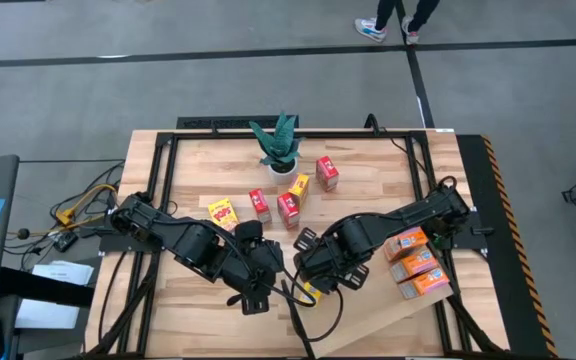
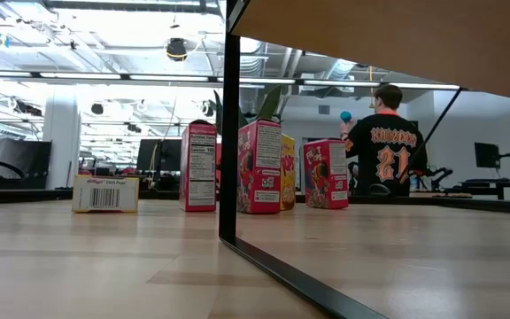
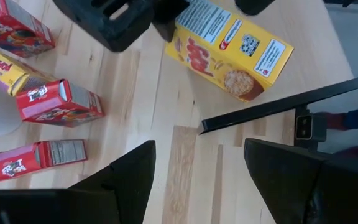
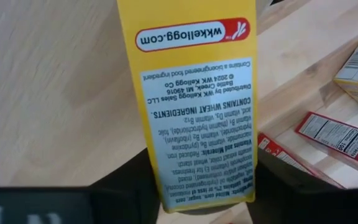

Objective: Stack cereal on shelf
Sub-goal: Put the bottom right yellow cereal box on the shelf

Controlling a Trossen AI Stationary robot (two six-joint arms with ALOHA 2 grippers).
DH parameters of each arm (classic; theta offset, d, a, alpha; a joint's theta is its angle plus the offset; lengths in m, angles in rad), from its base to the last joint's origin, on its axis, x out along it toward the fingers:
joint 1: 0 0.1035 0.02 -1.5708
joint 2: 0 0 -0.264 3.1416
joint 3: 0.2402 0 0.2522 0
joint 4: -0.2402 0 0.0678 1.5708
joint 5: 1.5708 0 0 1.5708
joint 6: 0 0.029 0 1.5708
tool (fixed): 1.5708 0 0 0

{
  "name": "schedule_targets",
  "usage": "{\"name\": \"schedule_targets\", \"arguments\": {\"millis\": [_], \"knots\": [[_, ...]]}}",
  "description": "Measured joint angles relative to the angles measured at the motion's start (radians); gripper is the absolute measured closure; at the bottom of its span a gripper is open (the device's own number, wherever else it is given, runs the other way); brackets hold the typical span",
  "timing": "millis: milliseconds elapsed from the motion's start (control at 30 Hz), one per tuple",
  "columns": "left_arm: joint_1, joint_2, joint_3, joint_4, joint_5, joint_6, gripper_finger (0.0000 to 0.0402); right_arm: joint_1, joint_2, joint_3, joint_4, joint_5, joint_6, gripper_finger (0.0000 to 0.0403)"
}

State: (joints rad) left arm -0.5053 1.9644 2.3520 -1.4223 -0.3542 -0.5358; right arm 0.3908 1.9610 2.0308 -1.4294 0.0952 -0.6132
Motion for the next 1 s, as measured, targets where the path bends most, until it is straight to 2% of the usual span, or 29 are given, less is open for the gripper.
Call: {"name": "schedule_targets", "arguments": {"millis": [167, 367, 733, 867, 1000], "knots": [[0.000, 0.000, 0.000, -0.007, 0.000, 0.017, 0.0165, 0.014, -0.002, 0.000, -0.026, 0.013, 0.020, 0.0237], [0.000, 0.000, 0.000, -0.006, 0.000, 0.034, 0.0165, 0.048, -0.009, 0.000, -0.054, 0.060, 0.051, 0.0236], [0.000, 0.000, 0.000, 0.005, 0.000, 0.065, 0.0165, 0.150, -0.046, 0.001, -0.096, 0.327, 0.059, 0.0245], [0.000, 0.000, 0.000, 0.024, 0.001, 0.095, 0.0165, 0.203, -0.058, 0.003, -0.112, 0.450, 0.063, 0.0237], [0.000, 0.000, 0.000, 0.056, 0.006, 0.130, 0.0165, 0.273, -0.068, 0.008, -0.135, 0.625, 0.072, 0.0231]]}}
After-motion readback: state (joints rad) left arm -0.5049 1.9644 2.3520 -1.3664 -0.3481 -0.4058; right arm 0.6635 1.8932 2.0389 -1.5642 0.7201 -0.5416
